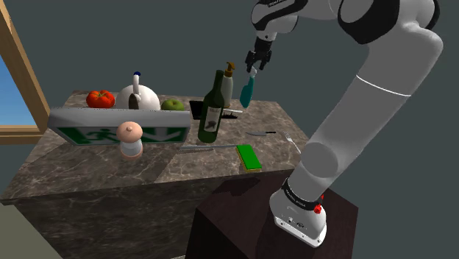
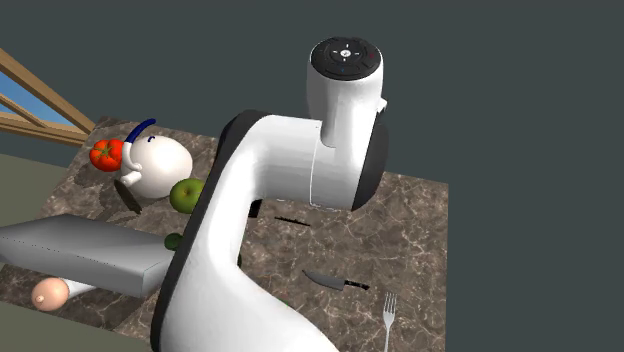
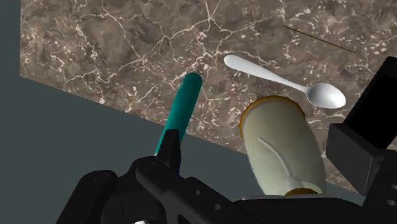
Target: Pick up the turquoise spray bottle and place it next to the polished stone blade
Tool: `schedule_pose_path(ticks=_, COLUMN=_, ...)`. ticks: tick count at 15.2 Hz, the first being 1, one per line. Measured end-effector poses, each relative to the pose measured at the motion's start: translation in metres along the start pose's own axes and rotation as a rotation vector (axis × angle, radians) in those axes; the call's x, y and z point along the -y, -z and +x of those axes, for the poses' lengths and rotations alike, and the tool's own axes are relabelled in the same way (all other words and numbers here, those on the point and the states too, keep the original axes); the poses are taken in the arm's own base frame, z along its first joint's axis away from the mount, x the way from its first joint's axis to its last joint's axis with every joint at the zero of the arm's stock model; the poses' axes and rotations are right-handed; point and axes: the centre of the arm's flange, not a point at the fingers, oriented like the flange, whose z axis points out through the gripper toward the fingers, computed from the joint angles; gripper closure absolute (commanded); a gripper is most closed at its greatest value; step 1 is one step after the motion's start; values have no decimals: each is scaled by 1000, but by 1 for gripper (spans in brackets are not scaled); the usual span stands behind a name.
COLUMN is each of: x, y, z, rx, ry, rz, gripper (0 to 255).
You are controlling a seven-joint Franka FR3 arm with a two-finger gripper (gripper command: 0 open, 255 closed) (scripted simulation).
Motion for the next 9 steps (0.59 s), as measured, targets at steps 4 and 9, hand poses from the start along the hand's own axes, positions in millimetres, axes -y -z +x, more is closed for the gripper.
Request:
schedule_pose_path(ticks=4, x=-43, y=-18, z=23, rx=-2, ry=-43, rz=-9, gripper=0)
schedule_pose_path(ticks=9, x=-64, y=-39, z=36, rx=-3, ry=-64, rz=-14, gripper=0)
